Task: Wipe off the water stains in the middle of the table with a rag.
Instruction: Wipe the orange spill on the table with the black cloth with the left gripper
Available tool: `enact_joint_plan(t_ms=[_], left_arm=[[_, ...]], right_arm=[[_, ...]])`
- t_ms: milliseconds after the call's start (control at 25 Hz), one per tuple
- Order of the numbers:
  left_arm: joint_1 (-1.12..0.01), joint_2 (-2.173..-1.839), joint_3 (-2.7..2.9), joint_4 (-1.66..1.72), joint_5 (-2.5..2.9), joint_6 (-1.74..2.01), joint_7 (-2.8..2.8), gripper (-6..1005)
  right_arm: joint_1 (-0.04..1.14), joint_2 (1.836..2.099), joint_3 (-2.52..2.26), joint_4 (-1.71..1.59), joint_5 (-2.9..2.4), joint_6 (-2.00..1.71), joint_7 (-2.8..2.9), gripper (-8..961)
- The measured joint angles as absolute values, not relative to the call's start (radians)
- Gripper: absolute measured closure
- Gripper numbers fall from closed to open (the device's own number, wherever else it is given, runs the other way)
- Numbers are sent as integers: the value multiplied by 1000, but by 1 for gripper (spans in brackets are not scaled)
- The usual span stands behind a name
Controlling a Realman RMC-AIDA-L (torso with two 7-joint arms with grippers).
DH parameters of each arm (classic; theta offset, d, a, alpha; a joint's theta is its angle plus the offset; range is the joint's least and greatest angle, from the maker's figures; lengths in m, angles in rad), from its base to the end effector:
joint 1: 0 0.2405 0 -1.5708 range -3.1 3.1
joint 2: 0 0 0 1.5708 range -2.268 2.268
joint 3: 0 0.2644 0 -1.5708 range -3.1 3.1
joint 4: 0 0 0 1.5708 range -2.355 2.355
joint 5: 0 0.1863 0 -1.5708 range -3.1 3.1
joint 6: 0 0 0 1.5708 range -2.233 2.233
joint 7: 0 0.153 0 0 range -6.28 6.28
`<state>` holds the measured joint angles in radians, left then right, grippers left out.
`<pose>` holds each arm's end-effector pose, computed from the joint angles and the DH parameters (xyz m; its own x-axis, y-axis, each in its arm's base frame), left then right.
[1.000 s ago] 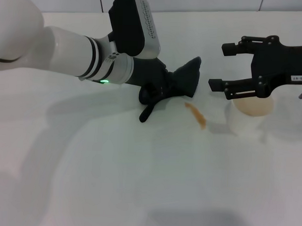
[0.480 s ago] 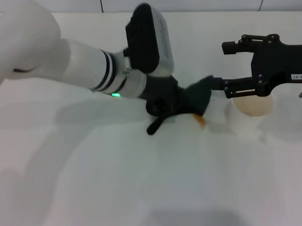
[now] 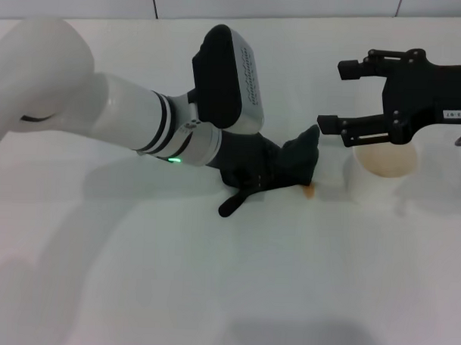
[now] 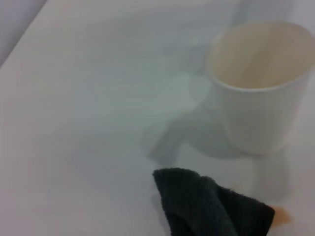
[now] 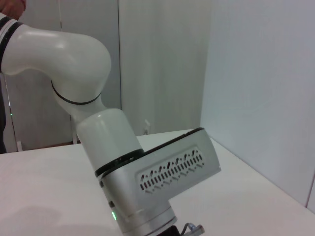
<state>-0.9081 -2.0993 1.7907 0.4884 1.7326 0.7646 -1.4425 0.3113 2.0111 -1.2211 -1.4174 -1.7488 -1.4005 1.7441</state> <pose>-0.1664 0.3730 -0.1405 0.9924 -0.0762 -0.0965 -0.0966 -0.9687 -0.2285 0.1756 0.3129 0.0404 0.9250 -0.0675 -0.3739 -0.2022 -0.9206 -0.3340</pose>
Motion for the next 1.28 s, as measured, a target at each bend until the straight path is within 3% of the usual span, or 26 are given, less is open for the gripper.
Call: enact_joint_plan(t_ms=[1280], left_arm=[[-910,-2084,1854,495,1702,811,-1467,915]], right_arm=[[320,2003,-1152,-1353,-1782,-1385,1745,99]])
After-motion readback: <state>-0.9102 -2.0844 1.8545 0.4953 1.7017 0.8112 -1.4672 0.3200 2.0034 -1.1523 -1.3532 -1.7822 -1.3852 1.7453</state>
